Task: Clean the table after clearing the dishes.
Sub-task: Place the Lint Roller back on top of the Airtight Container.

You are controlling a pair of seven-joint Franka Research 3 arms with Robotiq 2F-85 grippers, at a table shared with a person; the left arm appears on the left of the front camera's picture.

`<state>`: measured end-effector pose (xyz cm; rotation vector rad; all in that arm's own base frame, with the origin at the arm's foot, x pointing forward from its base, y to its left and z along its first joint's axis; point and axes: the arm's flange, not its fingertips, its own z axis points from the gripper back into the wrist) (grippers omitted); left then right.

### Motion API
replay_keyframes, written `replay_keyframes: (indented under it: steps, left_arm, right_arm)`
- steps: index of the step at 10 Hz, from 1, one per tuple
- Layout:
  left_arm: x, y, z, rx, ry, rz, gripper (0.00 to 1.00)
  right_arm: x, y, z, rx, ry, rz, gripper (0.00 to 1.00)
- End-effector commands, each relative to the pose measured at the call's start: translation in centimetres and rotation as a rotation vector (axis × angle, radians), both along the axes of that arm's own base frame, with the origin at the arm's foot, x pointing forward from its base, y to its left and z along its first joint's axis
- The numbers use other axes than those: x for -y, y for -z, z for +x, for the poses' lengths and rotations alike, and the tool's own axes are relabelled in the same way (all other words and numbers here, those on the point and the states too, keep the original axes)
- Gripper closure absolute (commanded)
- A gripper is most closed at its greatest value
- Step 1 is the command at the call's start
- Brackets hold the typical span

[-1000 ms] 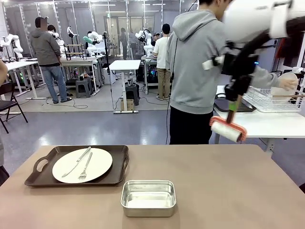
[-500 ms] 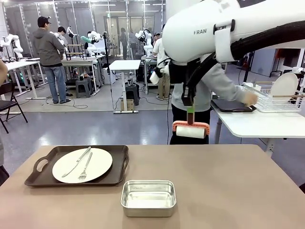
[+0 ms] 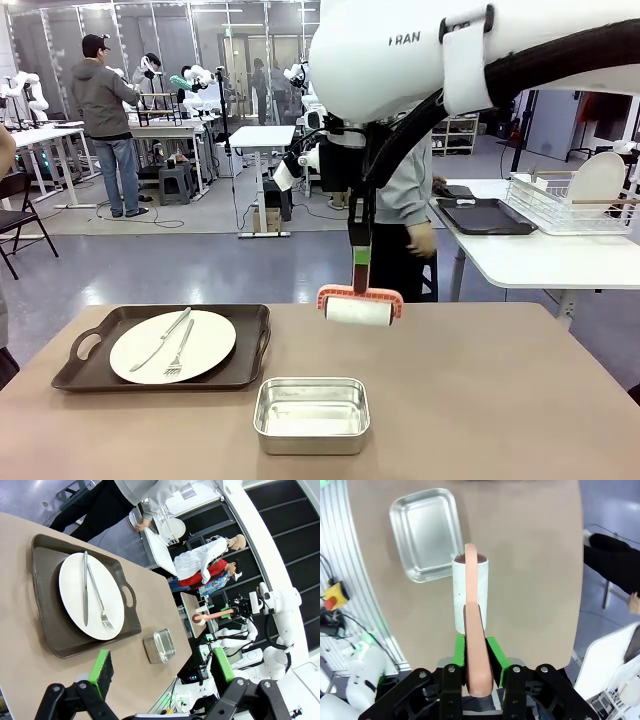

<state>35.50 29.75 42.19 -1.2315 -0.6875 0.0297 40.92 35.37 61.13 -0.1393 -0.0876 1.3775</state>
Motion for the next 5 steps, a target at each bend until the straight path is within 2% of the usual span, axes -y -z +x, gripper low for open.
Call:
replay_keyframes:
  steps: [1, 5]
  left_arm:
    - [-0.13, -0.13, -0.35, 0.001, 0.003, -0.003, 0.0]
    - [-0.13, -0.13, -0.35, 0.001, 0.003, -0.003, 0.0]
  right_arm:
    - [0.04, -0.01, 1.29, 0.025, 0.011, -0.022, 0.77]
    - [0.04, -0.01, 1.29, 0.025, 0.011, -0.022, 0.77]
